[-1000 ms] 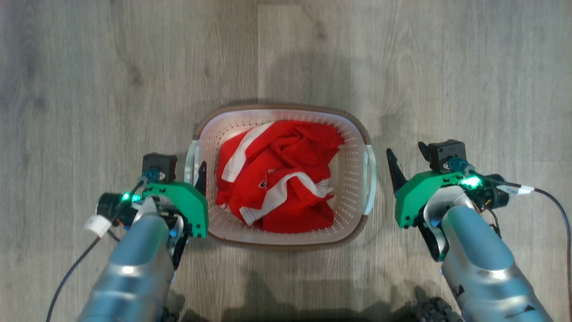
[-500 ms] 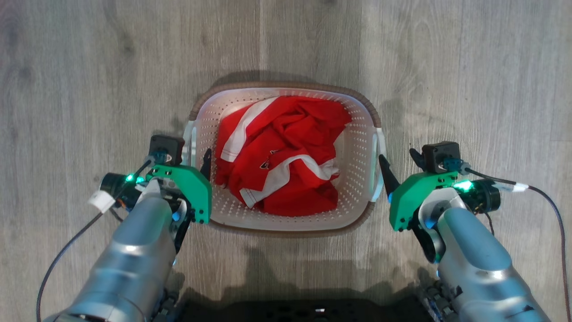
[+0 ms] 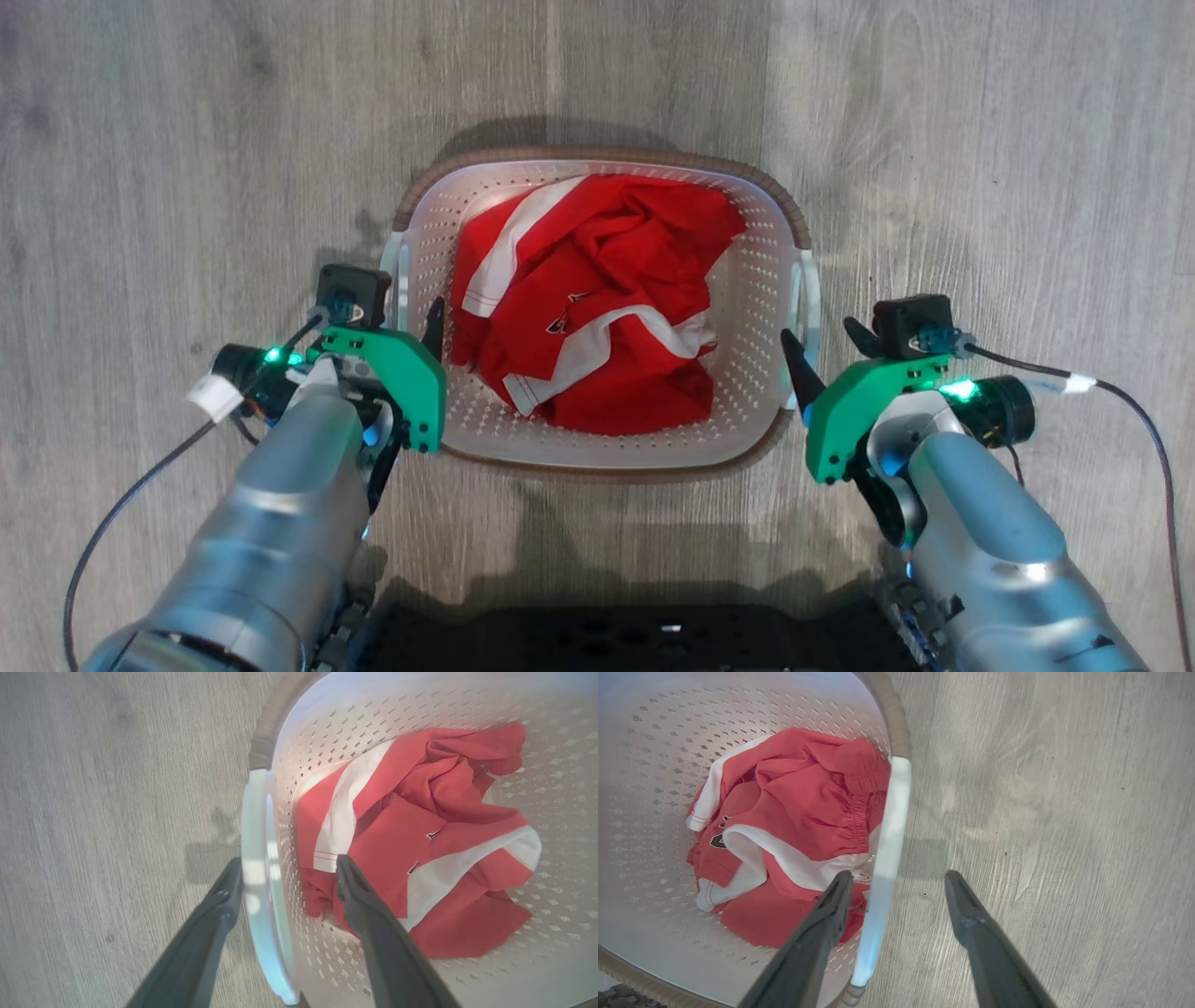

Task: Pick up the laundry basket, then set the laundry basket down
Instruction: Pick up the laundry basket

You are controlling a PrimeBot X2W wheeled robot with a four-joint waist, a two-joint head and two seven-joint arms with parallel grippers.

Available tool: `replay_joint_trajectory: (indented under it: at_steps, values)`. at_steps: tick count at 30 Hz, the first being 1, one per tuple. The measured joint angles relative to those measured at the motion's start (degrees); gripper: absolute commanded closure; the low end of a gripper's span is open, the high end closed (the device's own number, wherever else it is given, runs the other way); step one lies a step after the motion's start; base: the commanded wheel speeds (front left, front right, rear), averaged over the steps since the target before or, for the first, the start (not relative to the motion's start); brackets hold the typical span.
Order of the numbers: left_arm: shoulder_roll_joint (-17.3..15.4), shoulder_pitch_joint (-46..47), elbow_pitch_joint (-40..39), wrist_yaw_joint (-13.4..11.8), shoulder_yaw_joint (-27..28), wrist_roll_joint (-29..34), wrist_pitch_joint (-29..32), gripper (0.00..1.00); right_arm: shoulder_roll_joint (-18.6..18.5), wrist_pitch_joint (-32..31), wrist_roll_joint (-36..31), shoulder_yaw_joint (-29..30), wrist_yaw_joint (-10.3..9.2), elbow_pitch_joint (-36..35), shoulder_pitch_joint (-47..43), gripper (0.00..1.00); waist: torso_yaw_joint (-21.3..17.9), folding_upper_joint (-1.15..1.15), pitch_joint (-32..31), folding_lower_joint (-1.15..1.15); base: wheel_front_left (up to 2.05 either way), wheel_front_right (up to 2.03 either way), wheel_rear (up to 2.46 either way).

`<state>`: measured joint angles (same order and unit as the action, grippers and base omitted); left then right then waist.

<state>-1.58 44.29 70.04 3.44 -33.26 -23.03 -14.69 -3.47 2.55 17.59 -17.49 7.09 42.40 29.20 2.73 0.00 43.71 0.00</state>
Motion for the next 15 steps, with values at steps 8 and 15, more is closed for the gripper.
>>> replay_joint_trajectory:
  at_steps: [8, 15]
  values:
    - [0.0, 0.7, 1.0, -0.2, -1.7, -4.5, 2.4, 0.00, 0.0, -0.3, 0.6, -1.0, 0.00, -0.8, 0.2, 0.00, 0.2, 0.00, 0.9, 0.00, 0.00, 0.00, 0.00]
    - [0.0, 0.7, 0.9, -0.3, -4.5, -7.1, 3.1, 0.00, 0.0, -1.0, 1.1, -1.0, 0.00, -1.0, 0.2, 0.00, 0.4, 0.00, 1.2, 0.00, 0.00, 0.00, 0.00]
